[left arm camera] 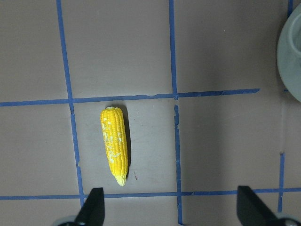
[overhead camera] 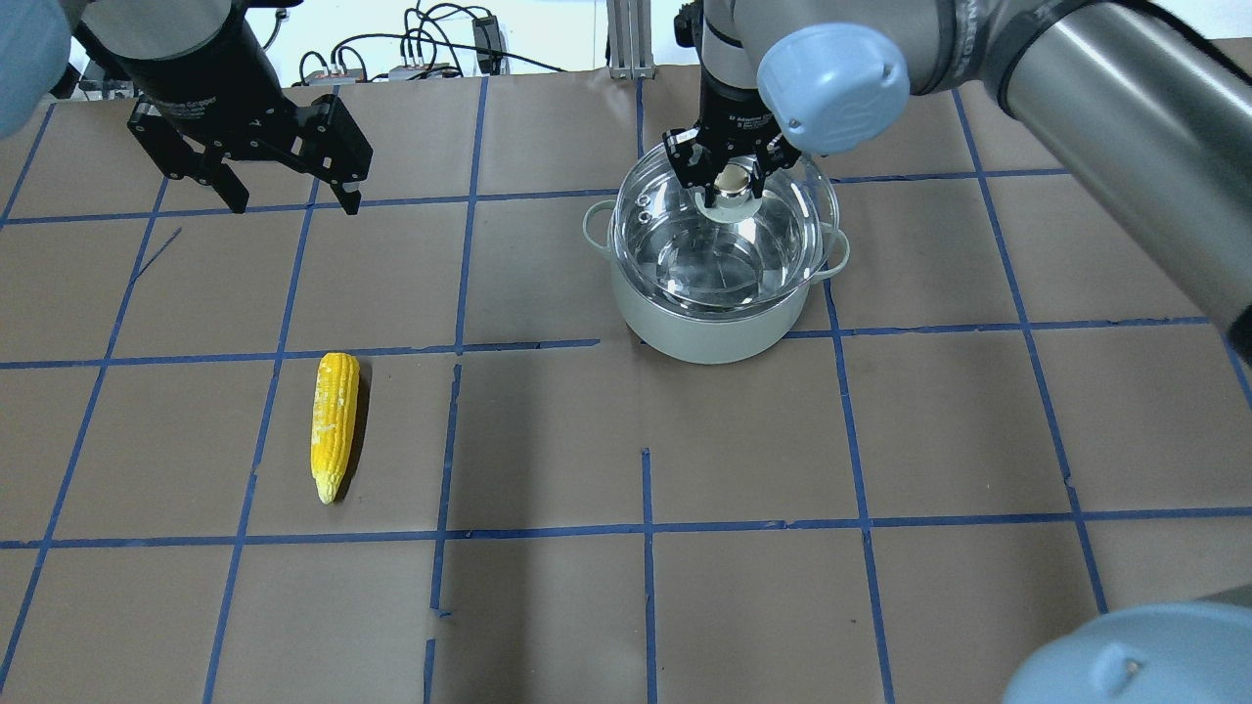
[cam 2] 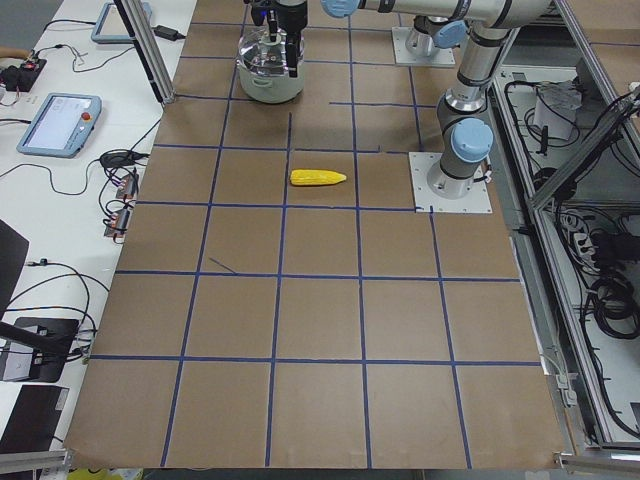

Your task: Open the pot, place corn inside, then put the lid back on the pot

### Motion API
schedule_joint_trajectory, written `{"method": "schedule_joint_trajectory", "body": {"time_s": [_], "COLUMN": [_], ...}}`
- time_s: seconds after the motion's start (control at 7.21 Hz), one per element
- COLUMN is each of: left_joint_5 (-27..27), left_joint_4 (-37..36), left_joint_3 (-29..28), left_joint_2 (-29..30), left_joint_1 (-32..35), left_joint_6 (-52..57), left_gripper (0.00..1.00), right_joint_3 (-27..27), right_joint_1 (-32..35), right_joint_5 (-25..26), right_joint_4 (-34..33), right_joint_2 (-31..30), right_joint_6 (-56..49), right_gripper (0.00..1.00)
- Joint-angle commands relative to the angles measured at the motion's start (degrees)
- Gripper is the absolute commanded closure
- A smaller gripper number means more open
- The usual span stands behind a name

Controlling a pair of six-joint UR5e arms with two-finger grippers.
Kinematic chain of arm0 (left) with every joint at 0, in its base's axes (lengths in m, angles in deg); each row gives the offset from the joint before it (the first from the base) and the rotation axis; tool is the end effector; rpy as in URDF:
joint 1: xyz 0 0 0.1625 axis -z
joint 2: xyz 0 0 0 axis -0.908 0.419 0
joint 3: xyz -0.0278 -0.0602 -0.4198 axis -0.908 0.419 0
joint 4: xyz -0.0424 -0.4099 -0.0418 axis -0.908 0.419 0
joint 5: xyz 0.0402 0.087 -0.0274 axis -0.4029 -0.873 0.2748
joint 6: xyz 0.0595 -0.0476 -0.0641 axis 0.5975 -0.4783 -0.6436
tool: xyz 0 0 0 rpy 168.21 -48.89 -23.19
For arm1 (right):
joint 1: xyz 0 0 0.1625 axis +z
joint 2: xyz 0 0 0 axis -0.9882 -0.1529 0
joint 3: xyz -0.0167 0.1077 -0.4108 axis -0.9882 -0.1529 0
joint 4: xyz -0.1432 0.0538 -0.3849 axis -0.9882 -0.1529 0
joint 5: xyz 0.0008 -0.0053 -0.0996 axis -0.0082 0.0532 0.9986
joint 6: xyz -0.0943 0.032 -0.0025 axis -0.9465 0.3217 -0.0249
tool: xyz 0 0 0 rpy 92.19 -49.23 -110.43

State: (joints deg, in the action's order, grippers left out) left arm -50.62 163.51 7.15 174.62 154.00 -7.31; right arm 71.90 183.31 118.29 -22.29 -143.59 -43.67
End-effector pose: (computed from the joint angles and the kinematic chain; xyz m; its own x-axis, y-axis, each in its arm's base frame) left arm -0.1176 -0.5179 0.5148 -0.9981 0.0427 -0.0446 0.0417 0.9988 0.0242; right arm 0.2647 -0.6043 0.4101 -0.9869 -0.1608 0.0112 -0.1609 0.9868 -0.0162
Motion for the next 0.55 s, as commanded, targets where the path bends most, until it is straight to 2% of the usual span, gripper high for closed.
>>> {"method": "schedule_joint_trajectory", "body": {"time_s": [0.0, 0.14, 0.28, 0.42], "left_joint_5": [-1.13, -1.23, -1.49, -1.32], "left_joint_4": [0.04, -2.31, -5.29, -5.23], "left_joint_3": [2.30, 4.24, 5.91, 7.67], "left_joint_2": [-0.26, -0.35, 0.70, 0.97], "left_joint_1": [-0.26, -0.35, -1.48, -4.02], "left_joint_6": [0.33, 1.20, 1.38, 1.82], "left_gripper": [0.00, 0.00, 0.00, 0.00], "right_joint_3": [-2.95, -1.03, 3.60, 10.87], "right_joint_1": [-4.95, -7.94, -9.97, -10.78], "right_joint_5": [-0.16, -0.25, -0.34, -0.51], "right_joint_4": [11.13, 14.03, 14.23, 11.71], "right_joint_2": [-6.49, -10.44, -14.66, -18.62], "right_joint_6": [-5.80, -9.49, -11.53, -11.63], "right_gripper": [0.64, 0.65, 0.66, 0.66]}}
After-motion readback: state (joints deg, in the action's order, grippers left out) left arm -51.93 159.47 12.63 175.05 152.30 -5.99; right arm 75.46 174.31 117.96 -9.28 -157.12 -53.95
